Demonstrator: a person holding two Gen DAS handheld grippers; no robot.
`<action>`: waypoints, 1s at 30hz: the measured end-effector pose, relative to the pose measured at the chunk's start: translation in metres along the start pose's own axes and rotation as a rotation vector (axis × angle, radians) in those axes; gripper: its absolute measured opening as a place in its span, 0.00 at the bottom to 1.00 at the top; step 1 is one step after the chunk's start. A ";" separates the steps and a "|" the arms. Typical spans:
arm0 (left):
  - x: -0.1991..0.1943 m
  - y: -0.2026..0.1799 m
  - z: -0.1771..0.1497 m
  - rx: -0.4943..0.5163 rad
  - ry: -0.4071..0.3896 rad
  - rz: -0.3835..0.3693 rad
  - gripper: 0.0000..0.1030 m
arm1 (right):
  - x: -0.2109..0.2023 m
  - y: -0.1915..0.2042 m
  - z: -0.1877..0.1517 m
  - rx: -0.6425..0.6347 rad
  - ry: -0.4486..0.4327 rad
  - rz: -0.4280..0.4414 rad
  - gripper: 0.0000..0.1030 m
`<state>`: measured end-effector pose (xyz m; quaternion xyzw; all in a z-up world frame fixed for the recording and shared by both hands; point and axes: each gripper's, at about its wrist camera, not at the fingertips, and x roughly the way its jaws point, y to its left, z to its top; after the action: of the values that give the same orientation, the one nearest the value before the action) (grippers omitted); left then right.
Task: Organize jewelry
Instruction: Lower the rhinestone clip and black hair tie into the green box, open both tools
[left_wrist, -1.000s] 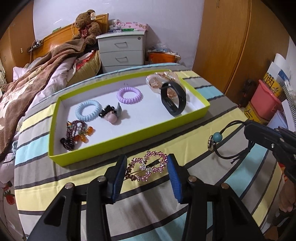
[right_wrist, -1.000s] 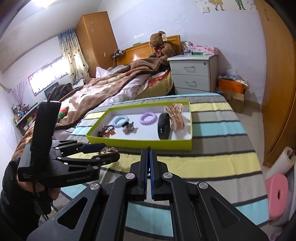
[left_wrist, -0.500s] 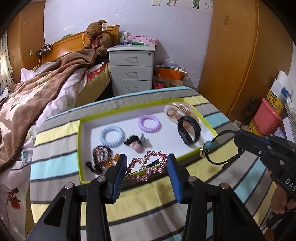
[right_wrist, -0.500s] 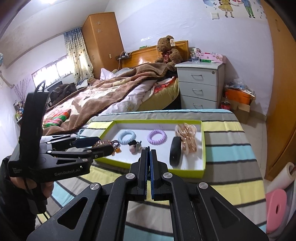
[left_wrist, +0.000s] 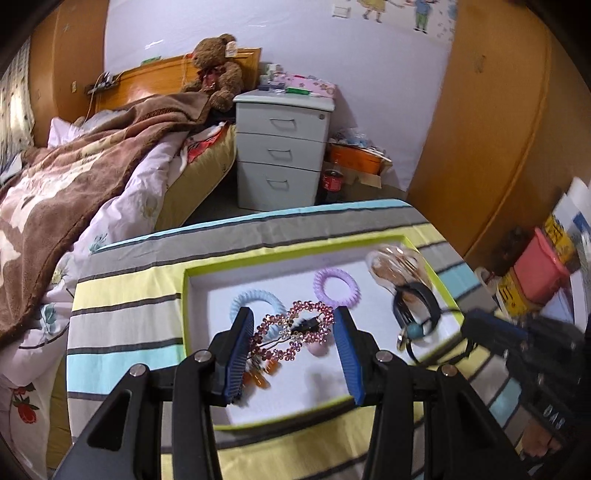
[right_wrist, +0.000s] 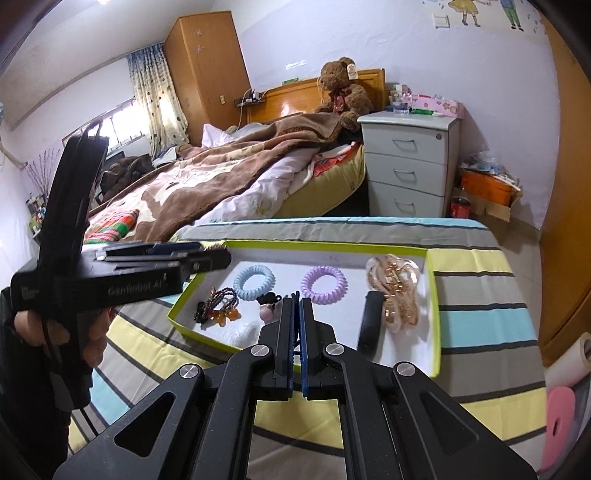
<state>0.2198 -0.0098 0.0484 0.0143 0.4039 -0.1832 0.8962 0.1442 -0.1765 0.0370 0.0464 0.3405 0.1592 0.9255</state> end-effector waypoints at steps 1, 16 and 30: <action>0.002 0.003 0.002 0.000 -0.004 0.004 0.45 | 0.005 0.001 0.001 -0.002 0.006 -0.003 0.02; 0.053 0.019 0.024 -0.043 0.054 0.000 0.45 | 0.044 0.002 0.001 0.005 0.077 0.004 0.02; 0.095 0.002 0.028 -0.015 0.118 -0.025 0.45 | 0.060 -0.001 -0.004 -0.031 0.134 -0.088 0.02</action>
<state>0.2984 -0.0429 -0.0026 0.0133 0.4577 -0.1902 0.8684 0.1845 -0.1579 -0.0030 0.0063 0.4007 0.1261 0.9075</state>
